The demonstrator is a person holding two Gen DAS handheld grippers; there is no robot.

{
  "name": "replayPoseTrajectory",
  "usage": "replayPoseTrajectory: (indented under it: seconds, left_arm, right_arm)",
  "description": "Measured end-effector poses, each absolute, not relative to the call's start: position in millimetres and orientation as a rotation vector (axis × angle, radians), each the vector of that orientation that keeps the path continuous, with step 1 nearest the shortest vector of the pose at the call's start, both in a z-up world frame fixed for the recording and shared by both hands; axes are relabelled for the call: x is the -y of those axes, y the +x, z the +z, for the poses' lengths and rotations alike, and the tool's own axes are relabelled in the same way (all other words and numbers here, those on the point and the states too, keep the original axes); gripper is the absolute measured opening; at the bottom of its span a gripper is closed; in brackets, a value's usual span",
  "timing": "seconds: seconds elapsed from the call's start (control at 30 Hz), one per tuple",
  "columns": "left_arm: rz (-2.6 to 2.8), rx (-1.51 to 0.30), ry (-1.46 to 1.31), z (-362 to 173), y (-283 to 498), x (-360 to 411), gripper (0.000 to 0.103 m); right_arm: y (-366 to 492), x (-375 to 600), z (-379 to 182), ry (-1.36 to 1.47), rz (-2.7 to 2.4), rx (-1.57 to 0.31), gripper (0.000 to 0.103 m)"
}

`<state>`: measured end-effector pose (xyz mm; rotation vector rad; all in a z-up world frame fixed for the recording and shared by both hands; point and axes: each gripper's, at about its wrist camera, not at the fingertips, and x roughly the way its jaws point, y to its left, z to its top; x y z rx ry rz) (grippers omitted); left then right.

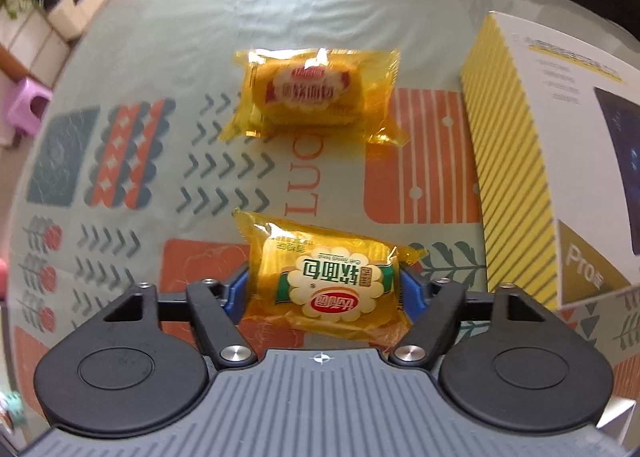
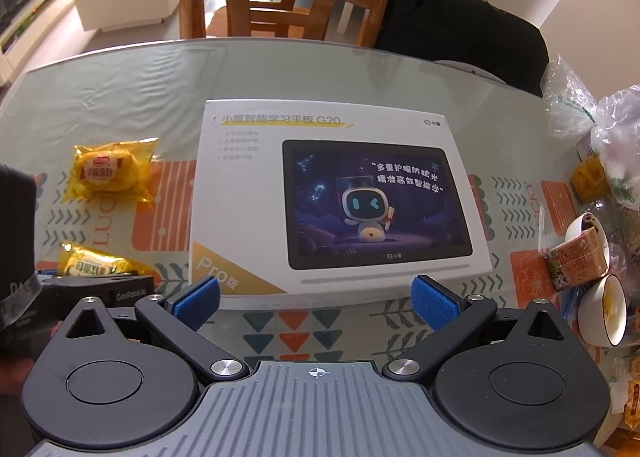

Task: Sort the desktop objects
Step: 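Lower the left tool over the nearer yellow bread packet and close it, then carry the yellow bread packet with the left tool into the white box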

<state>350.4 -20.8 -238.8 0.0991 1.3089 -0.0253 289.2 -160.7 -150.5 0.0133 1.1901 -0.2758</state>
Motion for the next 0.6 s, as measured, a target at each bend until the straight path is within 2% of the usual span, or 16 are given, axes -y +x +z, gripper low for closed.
replayPoseTrajectory:
  seconds: [0.6]
  left_arm:
    - [-0.008, -1.238, 0.034, -172, 334, 8, 0.085]
  right_arm:
    - [269, 160, -126, 0.014, -0.24, -1.148, 0.103]
